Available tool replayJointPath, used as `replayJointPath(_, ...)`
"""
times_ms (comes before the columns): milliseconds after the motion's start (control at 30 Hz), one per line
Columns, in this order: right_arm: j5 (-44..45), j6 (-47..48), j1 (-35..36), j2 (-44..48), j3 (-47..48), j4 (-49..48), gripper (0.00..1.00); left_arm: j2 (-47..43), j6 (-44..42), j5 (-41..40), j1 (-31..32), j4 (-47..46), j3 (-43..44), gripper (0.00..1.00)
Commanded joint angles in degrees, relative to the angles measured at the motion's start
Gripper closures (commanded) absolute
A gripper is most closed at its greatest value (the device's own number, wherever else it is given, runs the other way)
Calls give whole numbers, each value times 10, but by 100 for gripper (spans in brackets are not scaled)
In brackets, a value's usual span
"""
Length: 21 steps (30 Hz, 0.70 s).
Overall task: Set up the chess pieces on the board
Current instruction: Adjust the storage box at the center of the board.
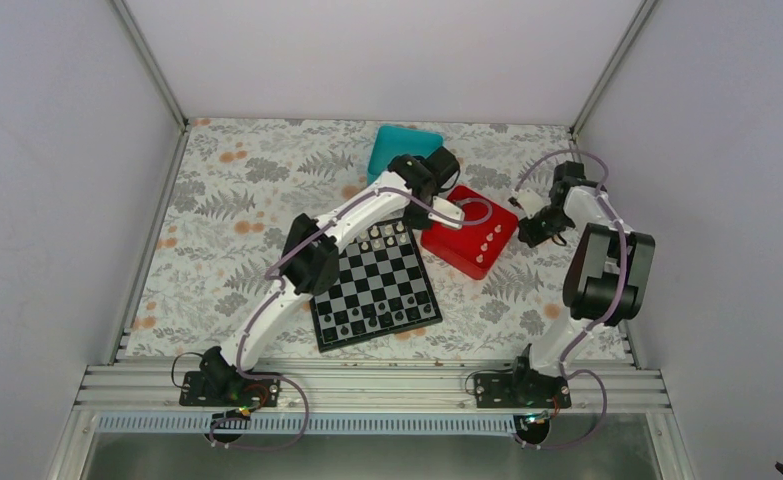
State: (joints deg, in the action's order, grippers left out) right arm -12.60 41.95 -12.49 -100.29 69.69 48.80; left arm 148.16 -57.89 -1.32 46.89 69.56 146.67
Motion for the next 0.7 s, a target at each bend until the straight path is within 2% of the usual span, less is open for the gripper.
replayJointPath(0,-43,3,-3,-23,23,2,96,-5,-11,13,22,15,-3,98)
replayJointPath(667,-20,16,12,-154,195,38,96,-25,-11,19,70,54,-3,98)
